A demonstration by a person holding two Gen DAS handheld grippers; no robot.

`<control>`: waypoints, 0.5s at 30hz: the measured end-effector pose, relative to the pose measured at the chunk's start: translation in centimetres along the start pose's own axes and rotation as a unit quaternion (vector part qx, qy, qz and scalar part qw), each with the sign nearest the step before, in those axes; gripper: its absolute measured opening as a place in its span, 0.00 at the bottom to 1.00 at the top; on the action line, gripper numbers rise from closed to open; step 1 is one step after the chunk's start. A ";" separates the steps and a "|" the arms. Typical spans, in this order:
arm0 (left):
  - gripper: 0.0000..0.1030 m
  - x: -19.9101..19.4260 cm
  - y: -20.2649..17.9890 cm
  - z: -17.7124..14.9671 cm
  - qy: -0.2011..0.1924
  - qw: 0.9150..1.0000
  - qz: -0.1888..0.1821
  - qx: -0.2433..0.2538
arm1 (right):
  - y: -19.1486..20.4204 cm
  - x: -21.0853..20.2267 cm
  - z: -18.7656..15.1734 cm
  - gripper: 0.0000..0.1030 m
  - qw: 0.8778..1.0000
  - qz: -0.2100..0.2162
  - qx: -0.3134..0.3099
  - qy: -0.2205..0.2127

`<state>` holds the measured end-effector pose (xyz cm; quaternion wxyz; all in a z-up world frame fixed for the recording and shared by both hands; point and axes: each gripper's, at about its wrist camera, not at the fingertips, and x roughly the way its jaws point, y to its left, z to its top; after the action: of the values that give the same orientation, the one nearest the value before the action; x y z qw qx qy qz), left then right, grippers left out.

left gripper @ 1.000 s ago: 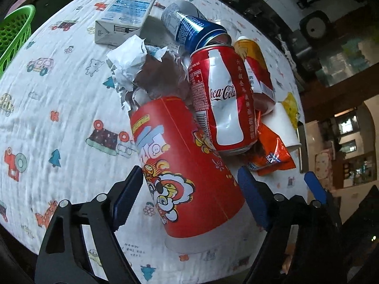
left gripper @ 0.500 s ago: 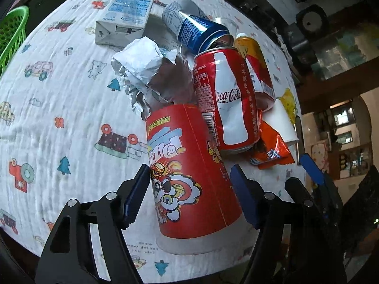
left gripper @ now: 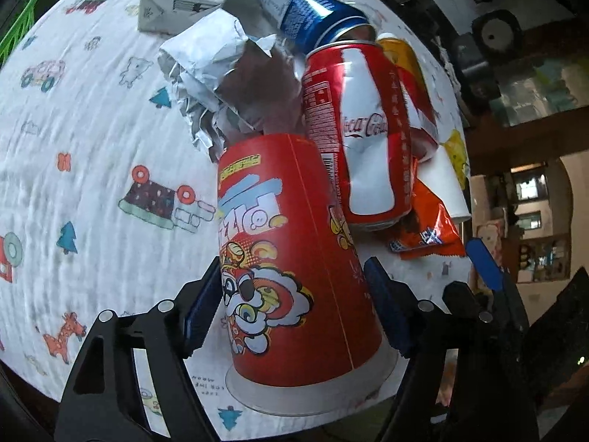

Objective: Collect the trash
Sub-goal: 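Grasp the red paper cup with the left tool while the right tool grasps the Coca-Cola can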

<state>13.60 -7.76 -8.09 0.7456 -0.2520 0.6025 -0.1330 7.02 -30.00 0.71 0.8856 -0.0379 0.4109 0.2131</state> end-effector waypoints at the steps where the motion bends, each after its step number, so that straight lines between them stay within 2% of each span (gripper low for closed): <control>1: 0.72 -0.2 -0.1 -0.1 -0.003 1.000 0.000 0.008 | 0.1 0.1 0.0 0.72 1.000 0.001 -0.001 0.000; 8: 0.70 -2.5 0.8 -0.8 -0.026 0.999 0.000 0.037 | 1.1 0.4 0.7 0.70 1.000 0.017 -0.005 -0.002; 15: 0.70 -5.8 3.4 -1.6 -0.048 0.997 -0.009 0.052 | 3.3 2.2 2.5 0.65 0.999 0.035 -0.018 0.003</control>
<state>10.34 -2.34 -5.29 0.7846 -0.2249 0.5555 -0.1586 8.70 -25.65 1.07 0.8756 -0.0399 0.4103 0.2516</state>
